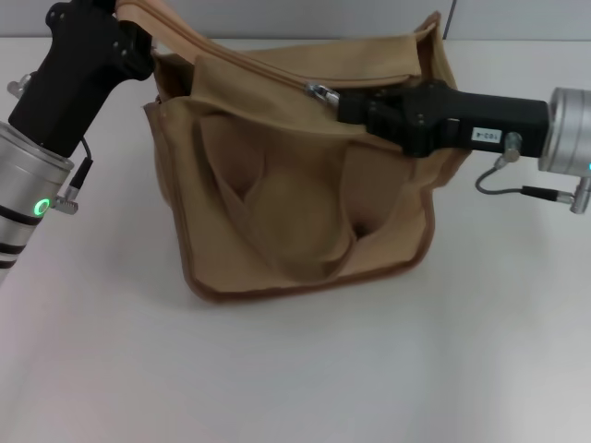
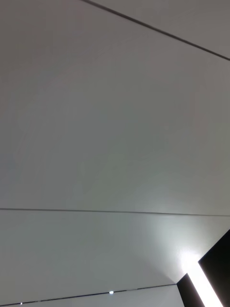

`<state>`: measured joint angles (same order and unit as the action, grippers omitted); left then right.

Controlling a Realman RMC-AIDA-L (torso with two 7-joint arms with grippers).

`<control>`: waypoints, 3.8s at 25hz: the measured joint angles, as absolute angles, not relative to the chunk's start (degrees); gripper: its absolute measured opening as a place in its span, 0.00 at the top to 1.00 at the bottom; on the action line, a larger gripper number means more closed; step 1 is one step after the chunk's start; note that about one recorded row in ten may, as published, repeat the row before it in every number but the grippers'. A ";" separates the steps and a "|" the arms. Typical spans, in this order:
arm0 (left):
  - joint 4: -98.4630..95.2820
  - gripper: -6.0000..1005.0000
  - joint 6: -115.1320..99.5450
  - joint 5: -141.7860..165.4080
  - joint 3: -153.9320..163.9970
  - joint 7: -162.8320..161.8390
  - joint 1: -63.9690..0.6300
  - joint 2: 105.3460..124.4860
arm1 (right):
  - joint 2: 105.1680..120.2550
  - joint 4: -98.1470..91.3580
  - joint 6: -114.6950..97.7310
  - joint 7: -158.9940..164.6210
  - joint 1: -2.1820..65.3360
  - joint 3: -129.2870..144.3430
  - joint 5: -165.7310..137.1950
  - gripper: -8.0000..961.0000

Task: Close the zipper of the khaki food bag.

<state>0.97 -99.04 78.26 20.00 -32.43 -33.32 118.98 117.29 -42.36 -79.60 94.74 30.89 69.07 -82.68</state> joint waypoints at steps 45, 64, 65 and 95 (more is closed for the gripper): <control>-4.47 0.77 -102.19 78.56 17.66 -32.32 -32.84 118.70 | 118.51 -43.01 -96.03 87.75 21.19 45.13 -88.33 0.73; -33.19 0.18 -113.89 82.47 44.52 -57.90 -19.83 118.11 | 119.18 -42.34 -110.07 69.42 20.03 44.28 -96.07 0.23; -34.14 0.18 -113.98 83.32 46.36 -57.89 -18.96 118.11 | 119.18 -42.36 -110.70 68.39 19.91 44.28 -97.33 0.23; -31.64 0.18 -103.79 99.03 55.89 -46.77 -14.96 118.25 | 119.37 -30.95 -101.77 53.20 20.62 48.40 -104.59 0.23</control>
<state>-31.64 -103.79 99.03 55.89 -46.77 -14.96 118.25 119.37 -30.95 -101.77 53.20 20.62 48.40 -104.59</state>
